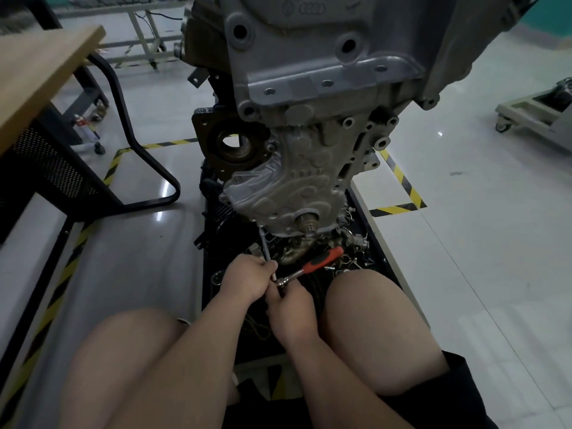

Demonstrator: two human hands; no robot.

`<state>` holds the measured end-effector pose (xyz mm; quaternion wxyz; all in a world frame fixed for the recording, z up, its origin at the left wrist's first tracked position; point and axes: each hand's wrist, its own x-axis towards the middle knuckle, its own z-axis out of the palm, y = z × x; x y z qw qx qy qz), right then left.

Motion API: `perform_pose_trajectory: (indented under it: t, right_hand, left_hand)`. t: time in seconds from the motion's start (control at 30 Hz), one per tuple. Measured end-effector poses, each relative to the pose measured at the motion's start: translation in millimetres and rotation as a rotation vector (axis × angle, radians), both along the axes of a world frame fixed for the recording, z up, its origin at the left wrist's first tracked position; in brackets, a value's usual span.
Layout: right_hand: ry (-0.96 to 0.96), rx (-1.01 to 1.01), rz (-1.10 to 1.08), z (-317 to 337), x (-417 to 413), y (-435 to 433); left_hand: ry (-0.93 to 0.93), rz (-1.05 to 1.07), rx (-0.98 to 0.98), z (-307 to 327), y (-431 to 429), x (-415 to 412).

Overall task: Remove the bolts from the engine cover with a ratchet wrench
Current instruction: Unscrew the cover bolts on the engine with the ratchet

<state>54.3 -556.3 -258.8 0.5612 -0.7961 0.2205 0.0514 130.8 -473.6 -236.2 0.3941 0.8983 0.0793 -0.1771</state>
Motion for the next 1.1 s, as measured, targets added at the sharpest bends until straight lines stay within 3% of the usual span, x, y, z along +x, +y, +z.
perform_pose_trajectory:
  t: [0.07, 0.2, 0.3, 0.53, 0.8, 1.0, 1.1]
  right_hand:
    - [-0.003, 0.130, -0.022, 1, 3, -3]
    - [0.148, 0.664, -0.054, 10, 4, -4]
    - [0.224, 0.840, -0.044, 11, 5, -4]
    - [0.331, 1.161, -0.095, 16, 2, 1]
    - [0.336, 1.131, -0.084, 14, 2, 2]
    - [0.256, 0.958, -0.111, 10, 5, 5]
    - [0.220, 0.776, -0.055, 8, 3, 4]
  left_hand:
    - [-0.003, 0.020, -0.054, -2, -1, -2]
    - [0.117, 0.074, -0.180, -1, -1, -5]
    - [0.183, 0.075, -0.191, 0, -3, -6]
    - [0.134, 0.071, -0.199, 3, 0, -10]
    - [0.047, 0.052, -0.124, 0, -1, -10]
    - [0.021, 0.035, -0.080, 2, 0, -9]
    - [0.015, 0.039, -0.078, 4, 0, -9]
